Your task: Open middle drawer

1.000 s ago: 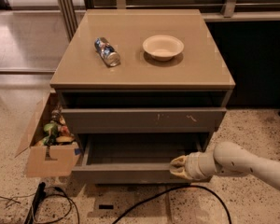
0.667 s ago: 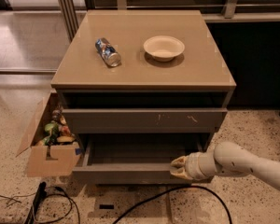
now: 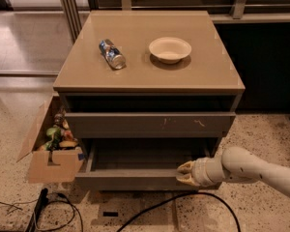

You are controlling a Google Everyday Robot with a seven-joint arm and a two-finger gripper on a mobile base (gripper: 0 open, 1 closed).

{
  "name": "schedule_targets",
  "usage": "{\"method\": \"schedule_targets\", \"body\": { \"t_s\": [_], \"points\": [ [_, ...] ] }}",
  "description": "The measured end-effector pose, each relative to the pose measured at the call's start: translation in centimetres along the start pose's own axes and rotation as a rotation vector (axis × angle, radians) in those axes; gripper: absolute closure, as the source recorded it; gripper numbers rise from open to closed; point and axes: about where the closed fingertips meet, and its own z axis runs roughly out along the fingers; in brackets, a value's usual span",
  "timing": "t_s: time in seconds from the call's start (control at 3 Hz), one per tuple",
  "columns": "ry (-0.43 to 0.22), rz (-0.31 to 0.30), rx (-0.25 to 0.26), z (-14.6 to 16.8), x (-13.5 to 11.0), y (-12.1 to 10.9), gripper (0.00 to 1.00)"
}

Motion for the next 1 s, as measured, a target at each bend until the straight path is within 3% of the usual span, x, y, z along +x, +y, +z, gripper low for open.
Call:
{"method": "schedule_targets", "body": {
  "t_s": [0.33, 0.67, 1.0],
  "points": [
    [0.000, 0.000, 0.000, 0.01, 0.00, 0.00, 0.12],
    [0.000, 0.000, 0.000, 0.01, 0.00, 0.00, 0.00],
    [-0.013, -0.004, 0.001, -0.09, -0.11, 0.41, 0.00]
  ]
}}
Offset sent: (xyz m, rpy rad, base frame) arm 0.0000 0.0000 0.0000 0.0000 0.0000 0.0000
